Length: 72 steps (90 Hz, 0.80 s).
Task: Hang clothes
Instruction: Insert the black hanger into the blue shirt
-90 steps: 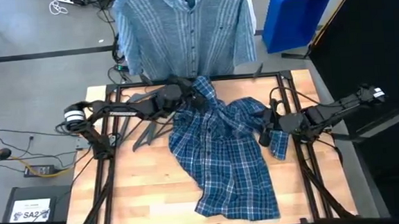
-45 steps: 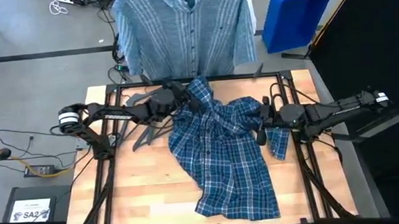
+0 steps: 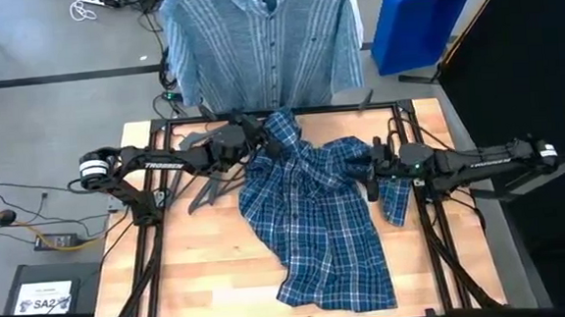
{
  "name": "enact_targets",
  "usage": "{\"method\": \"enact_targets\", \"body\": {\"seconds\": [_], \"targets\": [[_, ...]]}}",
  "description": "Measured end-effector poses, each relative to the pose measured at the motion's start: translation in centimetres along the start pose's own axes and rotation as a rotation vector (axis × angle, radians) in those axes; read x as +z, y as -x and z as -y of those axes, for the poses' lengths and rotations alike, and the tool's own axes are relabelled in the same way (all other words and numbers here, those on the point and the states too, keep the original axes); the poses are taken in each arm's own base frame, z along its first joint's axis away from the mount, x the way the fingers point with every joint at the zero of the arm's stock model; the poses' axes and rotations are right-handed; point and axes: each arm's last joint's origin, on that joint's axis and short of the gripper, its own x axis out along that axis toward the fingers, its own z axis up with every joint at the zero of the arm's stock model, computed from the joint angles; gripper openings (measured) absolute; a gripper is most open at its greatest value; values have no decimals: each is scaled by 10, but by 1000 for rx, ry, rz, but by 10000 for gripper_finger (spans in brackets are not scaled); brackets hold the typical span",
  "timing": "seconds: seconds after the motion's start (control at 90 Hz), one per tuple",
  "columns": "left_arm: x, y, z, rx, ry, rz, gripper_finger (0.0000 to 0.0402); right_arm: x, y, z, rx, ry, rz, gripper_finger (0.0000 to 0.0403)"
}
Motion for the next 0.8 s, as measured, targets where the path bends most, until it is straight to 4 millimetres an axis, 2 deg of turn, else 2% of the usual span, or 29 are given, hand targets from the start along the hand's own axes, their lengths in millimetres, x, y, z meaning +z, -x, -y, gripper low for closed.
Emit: {"method": "enact_targets", "body": {"seconds": [0.189, 0.289, 0.489, 0.578, 0.8], "targets": [[0, 3, -10, 23, 3, -6, 0, -5, 9, 11, -63, -8, -50, 153], [-5, 7, -15, 33, 27, 10, 0, -7, 10, 15, -80, -21, -18, 152], [-14, 8, -22, 47, 84, 16, 0, -42, 5, 26, -91, -93, 11, 153], [-14, 8, -22, 42, 92, 20, 0, -48, 3, 27, -61, -108, 21, 153], [-12, 8, -21, 37, 101, 35, 0, -48, -1, 23, -23, 47, 33, 154]]}}
